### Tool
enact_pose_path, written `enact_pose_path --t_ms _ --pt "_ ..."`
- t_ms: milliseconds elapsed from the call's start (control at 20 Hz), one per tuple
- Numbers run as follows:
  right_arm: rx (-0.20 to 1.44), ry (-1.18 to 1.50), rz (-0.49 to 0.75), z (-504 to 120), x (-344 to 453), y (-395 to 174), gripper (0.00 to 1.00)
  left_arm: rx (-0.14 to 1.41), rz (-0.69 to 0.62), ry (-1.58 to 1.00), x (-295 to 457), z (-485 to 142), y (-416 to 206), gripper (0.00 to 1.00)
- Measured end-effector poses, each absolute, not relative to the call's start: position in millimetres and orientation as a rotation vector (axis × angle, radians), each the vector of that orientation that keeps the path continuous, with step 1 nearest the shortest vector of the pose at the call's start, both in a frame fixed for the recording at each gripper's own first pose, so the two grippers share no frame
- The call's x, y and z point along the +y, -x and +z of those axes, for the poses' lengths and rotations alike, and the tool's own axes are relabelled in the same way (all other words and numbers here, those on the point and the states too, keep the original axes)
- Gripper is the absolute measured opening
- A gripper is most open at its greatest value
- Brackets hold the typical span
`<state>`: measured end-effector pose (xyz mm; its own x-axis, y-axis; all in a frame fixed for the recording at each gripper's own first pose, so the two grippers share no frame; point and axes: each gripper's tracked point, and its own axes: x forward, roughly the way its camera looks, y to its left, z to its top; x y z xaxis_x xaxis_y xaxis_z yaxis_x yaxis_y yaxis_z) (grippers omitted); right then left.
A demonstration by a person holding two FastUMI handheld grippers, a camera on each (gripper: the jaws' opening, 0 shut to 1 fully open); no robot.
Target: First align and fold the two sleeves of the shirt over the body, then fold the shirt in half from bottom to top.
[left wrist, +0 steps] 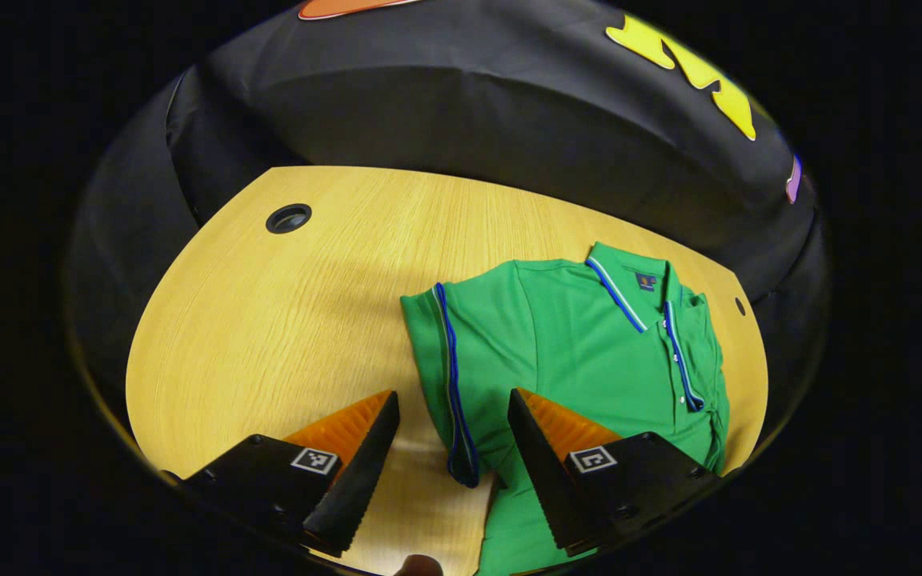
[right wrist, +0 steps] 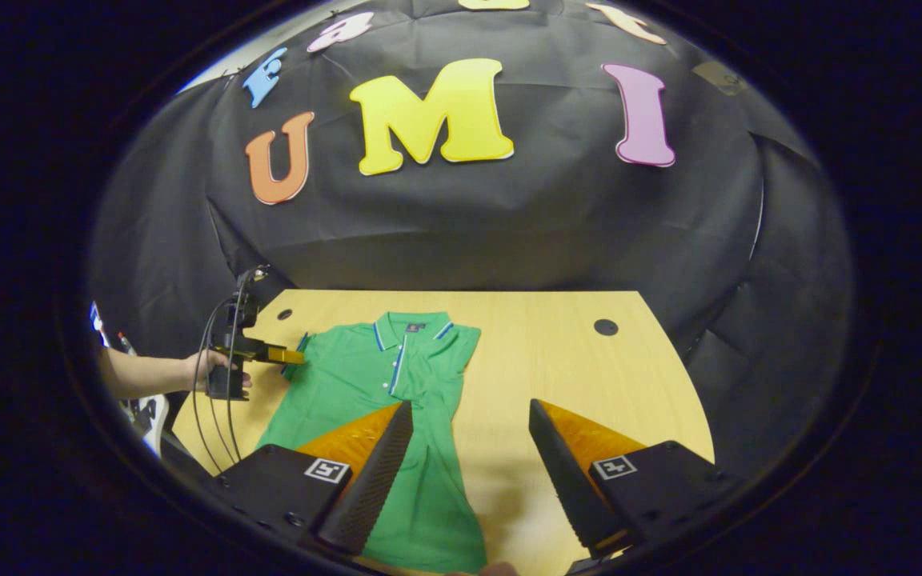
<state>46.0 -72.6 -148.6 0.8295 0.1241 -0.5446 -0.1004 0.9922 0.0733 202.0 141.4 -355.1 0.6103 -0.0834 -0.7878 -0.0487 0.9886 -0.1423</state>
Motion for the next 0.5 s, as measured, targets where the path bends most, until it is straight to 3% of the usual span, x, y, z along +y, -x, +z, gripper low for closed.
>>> enact_pose_path --t_ms 100,150,200,300,350,400,500 --pt "0.598 -0.068 0.097 -155 -79 -48 0.94 0.914 -0.019 0.118 146 -357 -207 0.79" --pt "0.606 -0.082 0.086 -158 -82 -49 0.85 0.926 0.002 0.099 150 -358 -208 0.72" --pt "0.613 -0.097 0.080 -160 -84 -50 0.94 0.932 0.013 0.088 152 -358 -207 0.61" --pt "0.617 -0.105 0.056 -165 -91 -53 0.94 0.944 0.032 0.063 155 -360 -206 0.42" --pt "0.616 -0.105 0.043 -167 -96 -54 0.89 0.947 0.033 0.059 155 -360 -207 0.46" --pt "0.616 -0.105 0.034 -169 -99 -55 0.94 0.950 0.030 0.067 152 -360 -207 0.24" --pt "0.619 -0.098 0.018 -173 -105 -53 0.94 0.954 0.021 0.114 146 -357 -207 0.11"
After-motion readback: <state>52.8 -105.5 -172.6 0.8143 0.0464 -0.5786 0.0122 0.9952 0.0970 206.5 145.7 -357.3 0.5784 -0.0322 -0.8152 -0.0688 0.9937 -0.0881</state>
